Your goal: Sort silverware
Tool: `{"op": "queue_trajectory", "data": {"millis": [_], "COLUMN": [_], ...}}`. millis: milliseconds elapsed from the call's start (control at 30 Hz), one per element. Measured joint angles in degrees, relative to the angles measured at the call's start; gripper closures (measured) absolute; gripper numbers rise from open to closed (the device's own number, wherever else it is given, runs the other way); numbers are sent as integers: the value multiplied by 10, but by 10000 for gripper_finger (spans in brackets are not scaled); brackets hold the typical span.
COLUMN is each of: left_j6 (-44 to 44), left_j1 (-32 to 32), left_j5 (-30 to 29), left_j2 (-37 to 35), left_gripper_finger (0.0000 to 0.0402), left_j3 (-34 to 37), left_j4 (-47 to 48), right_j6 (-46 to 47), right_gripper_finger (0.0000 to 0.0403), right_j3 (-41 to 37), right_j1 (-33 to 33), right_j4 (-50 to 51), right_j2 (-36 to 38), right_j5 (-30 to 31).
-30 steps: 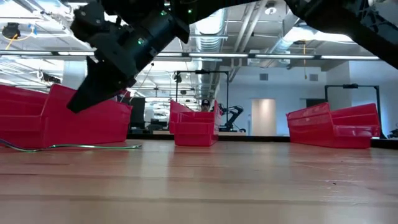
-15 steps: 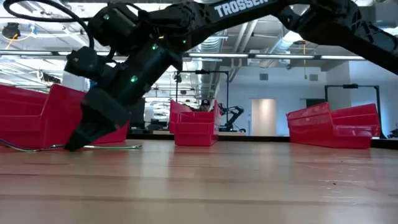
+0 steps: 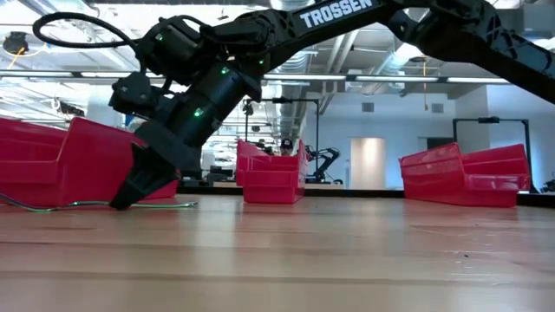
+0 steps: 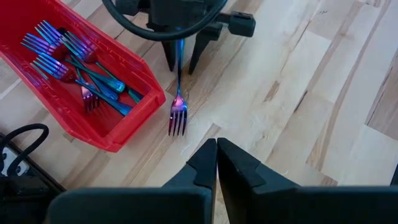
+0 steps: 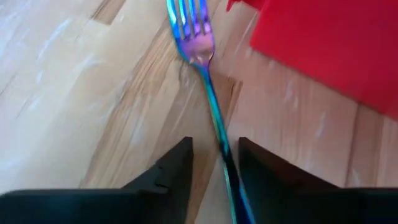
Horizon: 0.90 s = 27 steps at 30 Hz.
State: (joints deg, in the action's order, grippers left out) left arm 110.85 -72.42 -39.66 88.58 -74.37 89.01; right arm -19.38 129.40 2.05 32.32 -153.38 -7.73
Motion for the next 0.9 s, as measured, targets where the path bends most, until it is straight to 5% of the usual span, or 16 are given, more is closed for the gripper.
{"op": "queue_trajectory", "data": {"millis": [233,600,767,900], "left_j6": [0,0,0,0], "left_j1": [0,0,0,0], "left_j5": [0,0,0,0], "left_j2": [0,0,0,0], "left_gripper_finger": [402,402,402,402], "left_j3": [0,0,0,0], "left_j4": [0,-2,0,0], "right_j6": [-4,3,60,162], "right_gripper_finger": [392,401,402,402], "right_j3": [-22,-10,-13,-10], "right_j1": [2,11,18,8], "right_j4": [4,125,174,106], "right_j2": [2,54,102,144], "right_j5": [0,-24,-114,-177]}}
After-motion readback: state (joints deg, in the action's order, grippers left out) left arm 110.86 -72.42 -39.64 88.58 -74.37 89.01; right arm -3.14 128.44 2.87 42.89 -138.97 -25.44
